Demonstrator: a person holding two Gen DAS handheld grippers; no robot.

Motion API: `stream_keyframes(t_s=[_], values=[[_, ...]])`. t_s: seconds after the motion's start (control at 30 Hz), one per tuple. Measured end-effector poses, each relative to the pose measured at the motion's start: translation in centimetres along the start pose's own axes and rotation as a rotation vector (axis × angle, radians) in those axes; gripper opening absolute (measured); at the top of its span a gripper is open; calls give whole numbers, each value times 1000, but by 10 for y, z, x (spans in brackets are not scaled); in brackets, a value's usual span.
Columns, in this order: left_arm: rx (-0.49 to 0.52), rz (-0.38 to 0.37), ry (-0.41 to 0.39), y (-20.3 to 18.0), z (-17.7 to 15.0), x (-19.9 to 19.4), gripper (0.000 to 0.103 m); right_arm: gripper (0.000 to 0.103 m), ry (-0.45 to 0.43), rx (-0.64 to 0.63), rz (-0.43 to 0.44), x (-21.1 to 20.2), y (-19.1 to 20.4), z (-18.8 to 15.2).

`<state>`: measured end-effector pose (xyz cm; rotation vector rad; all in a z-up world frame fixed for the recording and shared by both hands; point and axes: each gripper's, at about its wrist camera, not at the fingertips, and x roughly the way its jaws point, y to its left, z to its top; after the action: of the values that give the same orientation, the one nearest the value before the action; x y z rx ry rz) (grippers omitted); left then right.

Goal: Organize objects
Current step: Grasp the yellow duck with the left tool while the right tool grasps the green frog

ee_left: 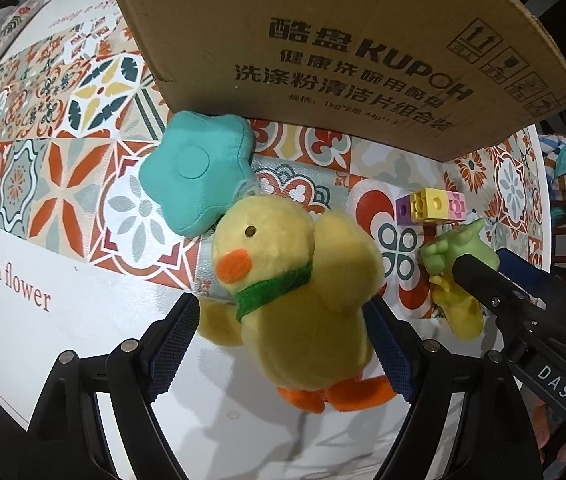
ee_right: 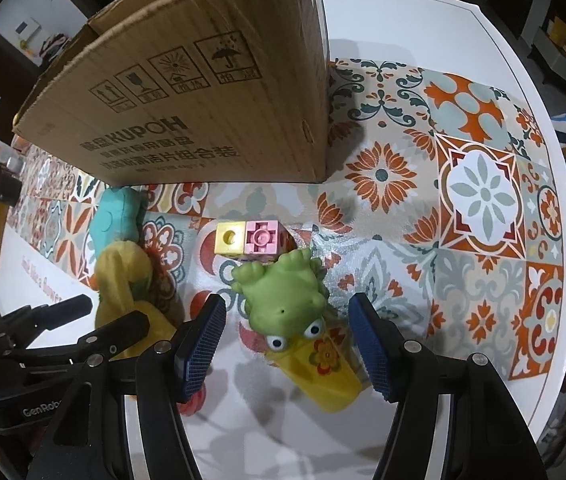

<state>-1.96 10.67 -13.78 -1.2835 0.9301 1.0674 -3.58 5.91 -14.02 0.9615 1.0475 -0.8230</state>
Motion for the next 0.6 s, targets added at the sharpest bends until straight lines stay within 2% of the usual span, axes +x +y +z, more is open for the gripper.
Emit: stream_keyframes(t_s=[0.2,0.4,0.5,0.6], values=[[-11,-10,7,-1,6,11,81,64,15,-7,-12,13,2,5],[-22,-40,11,-5,10,18,69,62,26,-5,-19,22,5,6],[-36,-47,2,-10,9,22,66,50,24,-1,-12,25,6,6],[-39,-50,-5,-10,9,21,64,46,20,4,-13,26,8,5]])
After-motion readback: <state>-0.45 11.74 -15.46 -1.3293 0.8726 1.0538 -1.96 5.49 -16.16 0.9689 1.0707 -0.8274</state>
